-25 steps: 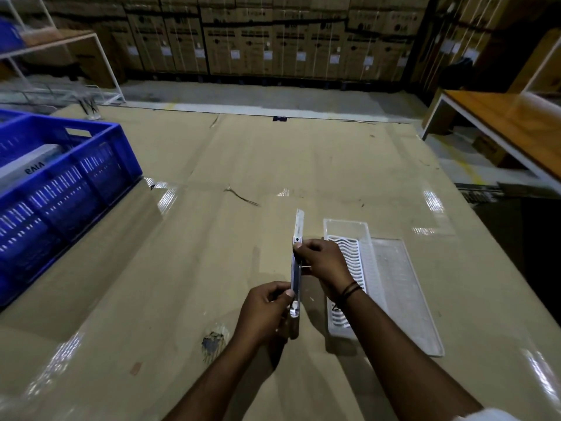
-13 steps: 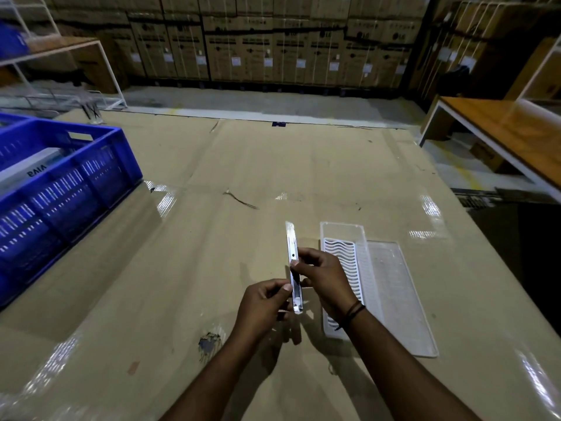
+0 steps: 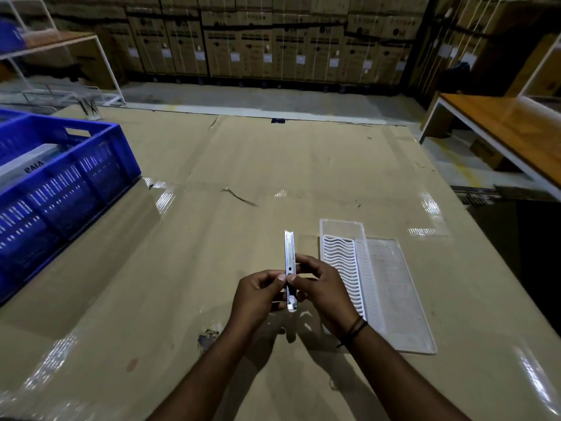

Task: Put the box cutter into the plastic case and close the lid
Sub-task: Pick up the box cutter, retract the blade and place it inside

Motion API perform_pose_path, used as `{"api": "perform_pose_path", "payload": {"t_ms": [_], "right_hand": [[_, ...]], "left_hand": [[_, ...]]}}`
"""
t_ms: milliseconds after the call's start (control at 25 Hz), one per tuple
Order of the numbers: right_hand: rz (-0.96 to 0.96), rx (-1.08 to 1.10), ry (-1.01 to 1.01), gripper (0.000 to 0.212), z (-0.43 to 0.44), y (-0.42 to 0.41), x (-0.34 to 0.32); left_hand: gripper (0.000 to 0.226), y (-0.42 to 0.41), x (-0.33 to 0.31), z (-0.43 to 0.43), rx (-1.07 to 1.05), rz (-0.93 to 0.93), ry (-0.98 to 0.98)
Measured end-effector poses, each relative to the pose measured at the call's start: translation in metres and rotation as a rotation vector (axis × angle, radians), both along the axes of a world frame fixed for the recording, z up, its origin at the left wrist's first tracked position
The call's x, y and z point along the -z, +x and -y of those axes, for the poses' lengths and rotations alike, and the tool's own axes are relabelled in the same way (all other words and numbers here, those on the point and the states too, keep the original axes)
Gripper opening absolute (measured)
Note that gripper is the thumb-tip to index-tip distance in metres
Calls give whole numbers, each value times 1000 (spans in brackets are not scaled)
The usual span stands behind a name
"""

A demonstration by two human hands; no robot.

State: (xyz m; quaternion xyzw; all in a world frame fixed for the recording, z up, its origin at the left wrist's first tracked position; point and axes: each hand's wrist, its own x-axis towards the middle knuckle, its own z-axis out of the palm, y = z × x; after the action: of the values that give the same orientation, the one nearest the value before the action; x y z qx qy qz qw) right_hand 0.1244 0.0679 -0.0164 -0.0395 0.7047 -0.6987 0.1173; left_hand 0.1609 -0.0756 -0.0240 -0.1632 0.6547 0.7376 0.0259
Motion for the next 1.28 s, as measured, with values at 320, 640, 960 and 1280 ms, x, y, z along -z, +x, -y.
{"api": "perform_pose_path", "payload": {"t_ms": [320, 640, 960, 1280], "right_hand": [[19, -6, 17, 57, -3, 10, -1], [65, -32, -14, 64, -12, 13, -15], [74, 144, 230, 78, -61, -5, -36], [72, 171, 735, 83, -59, -25, -10]], "left_hand": [[17, -2, 6, 0, -17, 6, 4], [14, 0, 4, -1, 4, -6, 45], [13, -25, 6, -32, 32, -71, -103], [15, -34, 26, -58, 160, -12, -234]]}}
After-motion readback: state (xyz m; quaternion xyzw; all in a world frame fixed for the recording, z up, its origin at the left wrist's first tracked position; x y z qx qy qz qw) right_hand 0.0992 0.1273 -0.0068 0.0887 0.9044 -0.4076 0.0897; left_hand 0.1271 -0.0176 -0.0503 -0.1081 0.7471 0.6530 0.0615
